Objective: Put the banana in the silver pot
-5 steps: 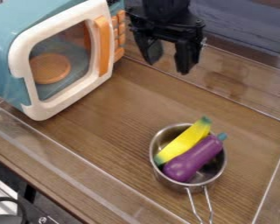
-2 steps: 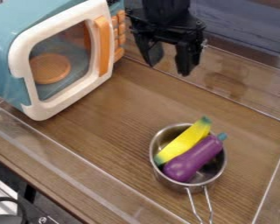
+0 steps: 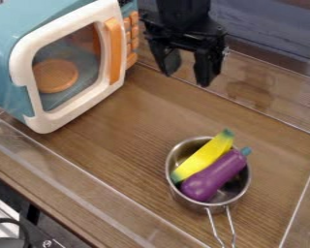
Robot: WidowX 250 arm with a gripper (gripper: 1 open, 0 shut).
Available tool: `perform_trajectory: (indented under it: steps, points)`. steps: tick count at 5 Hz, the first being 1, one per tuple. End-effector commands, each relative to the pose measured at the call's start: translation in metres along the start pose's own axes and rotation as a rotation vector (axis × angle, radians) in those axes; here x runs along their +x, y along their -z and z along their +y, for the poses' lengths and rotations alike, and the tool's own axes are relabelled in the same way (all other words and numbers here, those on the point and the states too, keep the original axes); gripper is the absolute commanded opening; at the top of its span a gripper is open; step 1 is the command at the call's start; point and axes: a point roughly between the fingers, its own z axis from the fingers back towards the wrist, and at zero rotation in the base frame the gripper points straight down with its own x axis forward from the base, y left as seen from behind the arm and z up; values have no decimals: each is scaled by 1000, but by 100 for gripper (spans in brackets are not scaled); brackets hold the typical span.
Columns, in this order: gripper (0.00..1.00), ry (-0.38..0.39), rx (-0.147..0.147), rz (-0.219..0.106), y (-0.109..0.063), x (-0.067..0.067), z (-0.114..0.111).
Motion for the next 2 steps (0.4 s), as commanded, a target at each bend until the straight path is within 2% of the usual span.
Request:
perform_trajectory:
  steps: [1, 2]
  points:
    - [100, 21, -1, -37, -13, 0, -4]
    - [100, 33, -7, -38, -14, -1, -7]
